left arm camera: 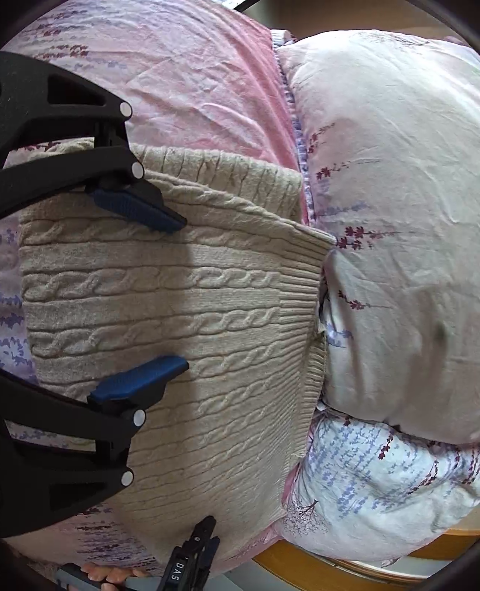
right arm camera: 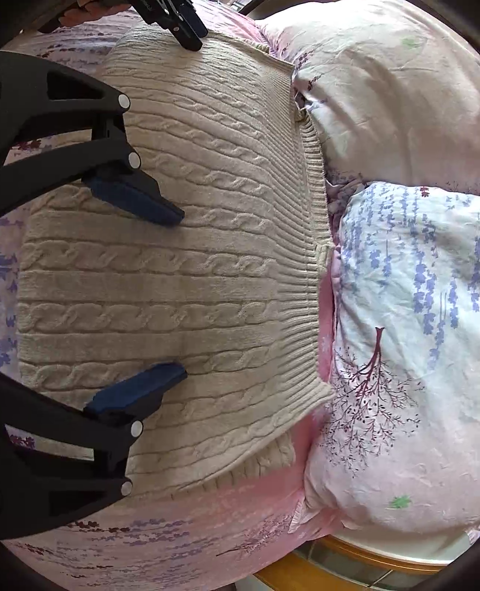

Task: Fold small clothes
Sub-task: 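Release the sweater with both grippers and flatten the folded panel, then grasp the sweater hem with both grippers and lift it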

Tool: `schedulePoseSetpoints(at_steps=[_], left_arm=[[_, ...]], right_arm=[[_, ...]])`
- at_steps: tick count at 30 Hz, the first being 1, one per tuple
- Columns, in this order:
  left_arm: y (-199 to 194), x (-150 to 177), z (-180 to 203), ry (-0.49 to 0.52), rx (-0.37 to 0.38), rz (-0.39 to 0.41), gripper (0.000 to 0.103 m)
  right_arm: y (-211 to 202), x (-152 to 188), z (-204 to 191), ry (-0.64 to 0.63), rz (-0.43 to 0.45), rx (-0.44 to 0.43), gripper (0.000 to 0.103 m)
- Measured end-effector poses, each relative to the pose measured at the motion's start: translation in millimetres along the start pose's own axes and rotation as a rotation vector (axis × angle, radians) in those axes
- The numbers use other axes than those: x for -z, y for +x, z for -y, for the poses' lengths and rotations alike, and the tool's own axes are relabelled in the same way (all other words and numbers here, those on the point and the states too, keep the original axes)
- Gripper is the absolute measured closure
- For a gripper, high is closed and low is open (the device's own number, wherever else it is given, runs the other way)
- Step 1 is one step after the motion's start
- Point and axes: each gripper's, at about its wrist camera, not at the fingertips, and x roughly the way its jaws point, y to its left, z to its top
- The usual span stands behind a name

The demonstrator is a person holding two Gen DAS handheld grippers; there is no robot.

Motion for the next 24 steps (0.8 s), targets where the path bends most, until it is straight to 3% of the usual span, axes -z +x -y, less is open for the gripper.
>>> schedulePoseSetpoints(at_steps=[5,11,14,19,24], left_arm=[[-4.2,-1.8,-9.7,-0.037,0.054,-0.003,0.028],[-26.3,-6.4,-56.3,-0.253,0.201,0.026,0.027],[-33.4,-9.0,-83.3,-0.303,0.144,0.033,0.026],[-30.3,-10.1,-121.1,-0.4,0.179,-0.007,0.026],[-20.9,-8.1,-123.9,-0.383,0.183,-0.044,0.026]], right_arm=[[-0.4,0.4,2.5,0.003,-0.011,0.004,0.019],[3.0,-1.2,0.6,0.008,-0.021,0.015,0.015],[2.9,-1.8,-0.6,0.02,-0.023,0.023,0.015],[-2.1,-3.9,-6.1,0.058,0.017,0.019,0.015],[0.4,-5.8,-21.7,0.024,0.027,0.029,0.015]])
